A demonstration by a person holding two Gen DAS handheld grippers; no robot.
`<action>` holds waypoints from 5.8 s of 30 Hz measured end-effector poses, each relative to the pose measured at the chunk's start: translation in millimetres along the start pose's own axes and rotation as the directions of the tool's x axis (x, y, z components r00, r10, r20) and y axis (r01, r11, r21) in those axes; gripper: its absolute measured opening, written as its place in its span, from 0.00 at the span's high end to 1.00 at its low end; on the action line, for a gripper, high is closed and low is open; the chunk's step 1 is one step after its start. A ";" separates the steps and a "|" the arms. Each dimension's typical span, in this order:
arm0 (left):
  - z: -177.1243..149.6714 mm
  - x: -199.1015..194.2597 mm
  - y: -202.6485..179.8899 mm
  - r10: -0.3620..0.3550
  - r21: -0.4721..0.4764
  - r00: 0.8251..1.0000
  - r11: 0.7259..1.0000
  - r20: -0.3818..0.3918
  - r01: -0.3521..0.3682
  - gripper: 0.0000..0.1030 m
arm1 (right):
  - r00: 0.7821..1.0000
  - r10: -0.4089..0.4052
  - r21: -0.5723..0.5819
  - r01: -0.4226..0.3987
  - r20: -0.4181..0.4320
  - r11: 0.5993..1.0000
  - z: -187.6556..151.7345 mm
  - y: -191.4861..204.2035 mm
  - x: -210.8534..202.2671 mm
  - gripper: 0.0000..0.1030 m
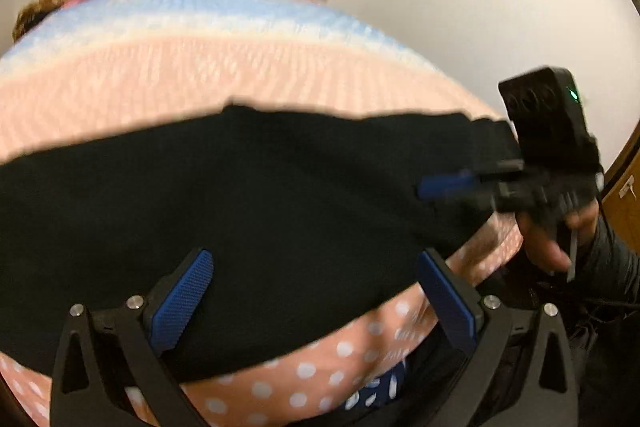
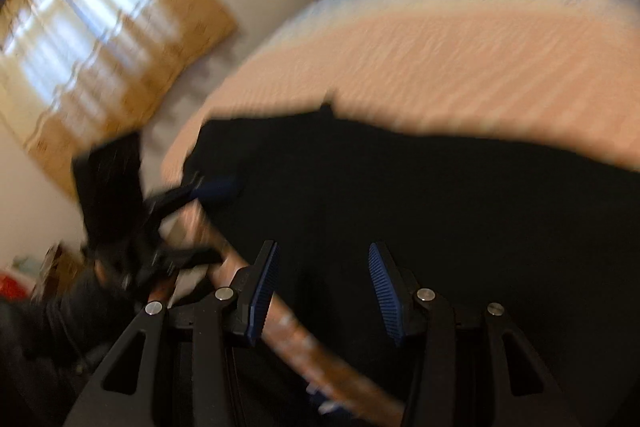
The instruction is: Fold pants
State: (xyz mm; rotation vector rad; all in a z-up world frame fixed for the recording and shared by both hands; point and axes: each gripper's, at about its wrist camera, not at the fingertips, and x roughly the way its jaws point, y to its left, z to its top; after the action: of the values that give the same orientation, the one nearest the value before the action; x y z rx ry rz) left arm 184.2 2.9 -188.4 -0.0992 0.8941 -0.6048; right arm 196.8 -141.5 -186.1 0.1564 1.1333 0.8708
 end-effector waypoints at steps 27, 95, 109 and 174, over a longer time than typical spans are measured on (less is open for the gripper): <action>-10.2 -59.1 41.4 0.071 -0.081 0.990 0.995 0.118 -0.062 0.00 | 0.997 0.078 -0.156 -0.074 0.016 0.985 3.0 56.0 41.9 0.53; 0.6 5.7 -16.1 0.166 -0.064 0.986 0.984 0.032 -0.164 0.00 | 0.729 -0.556 0.751 0.088 0.400 0.655 -193.0 -248.0 -310.6 0.59; -0.5 6.0 -16.7 0.175 -0.057 0.984 0.983 0.028 -0.173 0.00 | 0.745 -0.467 0.690 0.012 0.477 0.724 -166.3 -271.4 -303.3 0.67; 44.1 40.2 -63.7 -0.074 -0.096 0.997 0.993 -0.036 0.070 0.89 | 0.865 -0.395 0.088 0.388 0.310 0.918 -51.8 -23.4 -105.0 0.37</action>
State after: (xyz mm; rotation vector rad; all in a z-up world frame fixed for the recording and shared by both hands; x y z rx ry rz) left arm 207.7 -78.7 -167.9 -0.2063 0.9603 -0.6334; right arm 150.7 -243.9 -145.6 0.0773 0.8256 0.4464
